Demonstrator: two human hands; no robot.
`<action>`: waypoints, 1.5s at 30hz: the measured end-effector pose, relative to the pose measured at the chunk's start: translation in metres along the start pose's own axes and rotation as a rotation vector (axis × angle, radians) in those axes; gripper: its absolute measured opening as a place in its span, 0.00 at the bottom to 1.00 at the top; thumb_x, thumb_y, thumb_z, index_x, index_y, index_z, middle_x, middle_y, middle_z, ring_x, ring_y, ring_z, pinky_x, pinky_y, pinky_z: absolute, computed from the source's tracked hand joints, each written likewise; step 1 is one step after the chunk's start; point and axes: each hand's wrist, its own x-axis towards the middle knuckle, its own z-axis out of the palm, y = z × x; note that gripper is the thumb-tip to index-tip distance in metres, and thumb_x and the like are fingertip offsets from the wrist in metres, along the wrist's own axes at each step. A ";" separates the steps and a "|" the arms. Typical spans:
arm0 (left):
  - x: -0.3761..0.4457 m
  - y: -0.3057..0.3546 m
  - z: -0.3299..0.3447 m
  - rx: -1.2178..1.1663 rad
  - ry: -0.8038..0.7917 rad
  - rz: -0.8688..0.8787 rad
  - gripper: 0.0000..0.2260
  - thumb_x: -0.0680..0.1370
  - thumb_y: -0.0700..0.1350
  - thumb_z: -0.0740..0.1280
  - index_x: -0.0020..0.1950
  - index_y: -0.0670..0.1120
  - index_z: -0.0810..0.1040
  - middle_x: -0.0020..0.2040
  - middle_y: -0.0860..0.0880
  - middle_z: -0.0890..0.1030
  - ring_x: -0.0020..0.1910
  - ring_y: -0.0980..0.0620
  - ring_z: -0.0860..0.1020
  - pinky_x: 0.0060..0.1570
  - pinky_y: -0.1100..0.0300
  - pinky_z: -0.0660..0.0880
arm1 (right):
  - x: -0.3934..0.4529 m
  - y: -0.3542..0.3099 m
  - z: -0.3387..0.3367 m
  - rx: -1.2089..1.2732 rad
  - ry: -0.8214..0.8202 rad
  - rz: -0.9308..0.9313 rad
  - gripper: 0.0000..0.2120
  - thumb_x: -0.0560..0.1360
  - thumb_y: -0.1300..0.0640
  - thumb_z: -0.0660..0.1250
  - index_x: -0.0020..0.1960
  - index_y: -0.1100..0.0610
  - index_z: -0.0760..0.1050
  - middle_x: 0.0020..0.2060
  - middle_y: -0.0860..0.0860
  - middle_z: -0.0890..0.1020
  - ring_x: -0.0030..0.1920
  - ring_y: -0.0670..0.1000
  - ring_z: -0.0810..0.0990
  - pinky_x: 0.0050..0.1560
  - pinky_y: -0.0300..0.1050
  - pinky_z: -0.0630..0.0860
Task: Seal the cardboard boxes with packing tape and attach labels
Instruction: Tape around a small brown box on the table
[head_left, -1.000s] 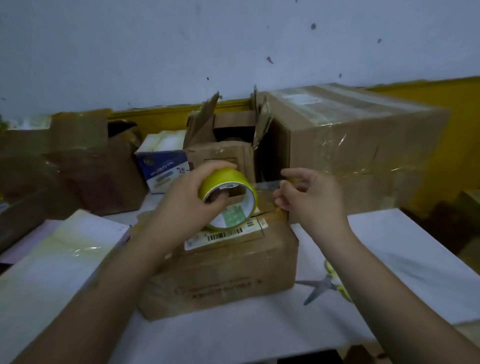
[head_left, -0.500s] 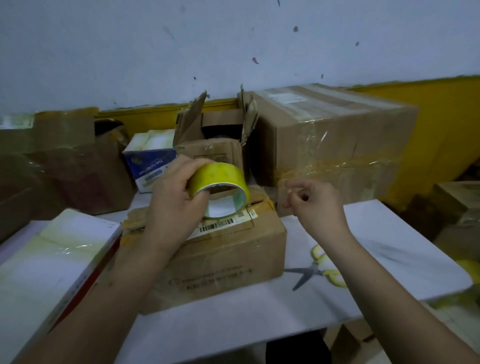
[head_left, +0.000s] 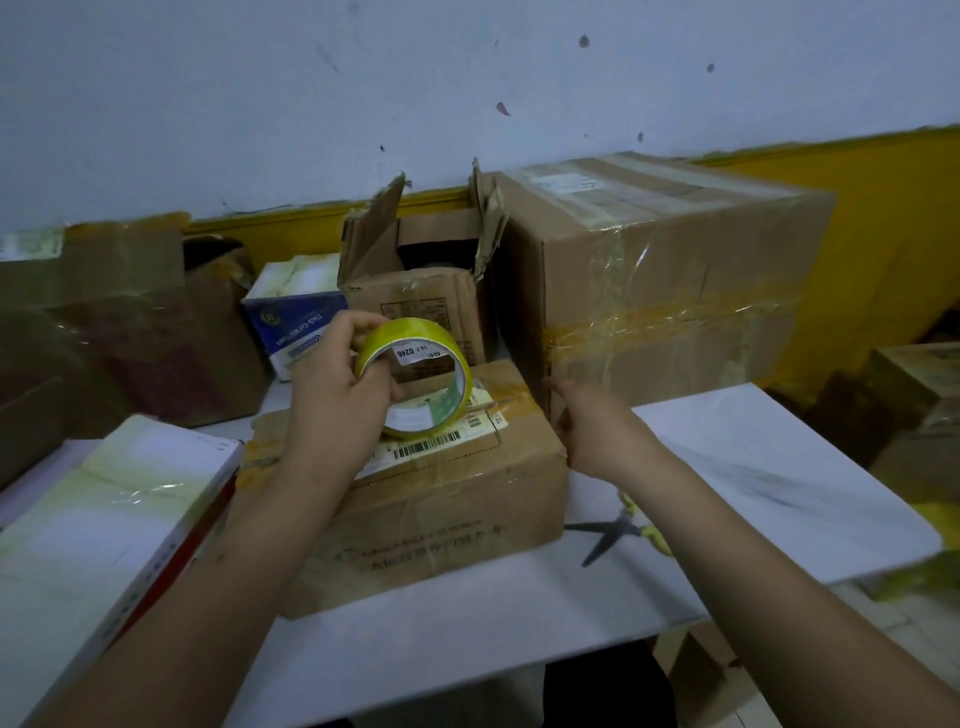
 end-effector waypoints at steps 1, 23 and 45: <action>0.001 -0.001 0.000 -0.010 -0.004 -0.028 0.13 0.79 0.33 0.60 0.56 0.47 0.77 0.37 0.47 0.80 0.33 0.57 0.78 0.41 0.55 0.77 | 0.003 0.003 -0.005 -0.033 0.012 0.027 0.21 0.78 0.58 0.66 0.70 0.57 0.70 0.53 0.59 0.82 0.54 0.59 0.80 0.54 0.52 0.78; 0.014 0.024 -0.155 1.522 -0.847 0.237 0.34 0.82 0.36 0.59 0.83 0.54 0.47 0.54 0.47 0.66 0.37 0.52 0.68 0.31 0.58 0.62 | 0.035 -0.074 0.002 -0.231 -0.027 0.007 0.19 0.86 0.56 0.47 0.73 0.62 0.64 0.65 0.62 0.73 0.62 0.62 0.75 0.59 0.50 0.74; -0.017 -0.047 -0.099 1.295 -0.722 0.309 0.35 0.82 0.44 0.58 0.81 0.40 0.39 0.72 0.41 0.66 0.58 0.44 0.73 0.45 0.56 0.69 | 0.001 -0.114 0.026 -0.568 0.308 -0.174 0.20 0.82 0.45 0.56 0.56 0.59 0.78 0.50 0.57 0.79 0.51 0.58 0.76 0.45 0.48 0.71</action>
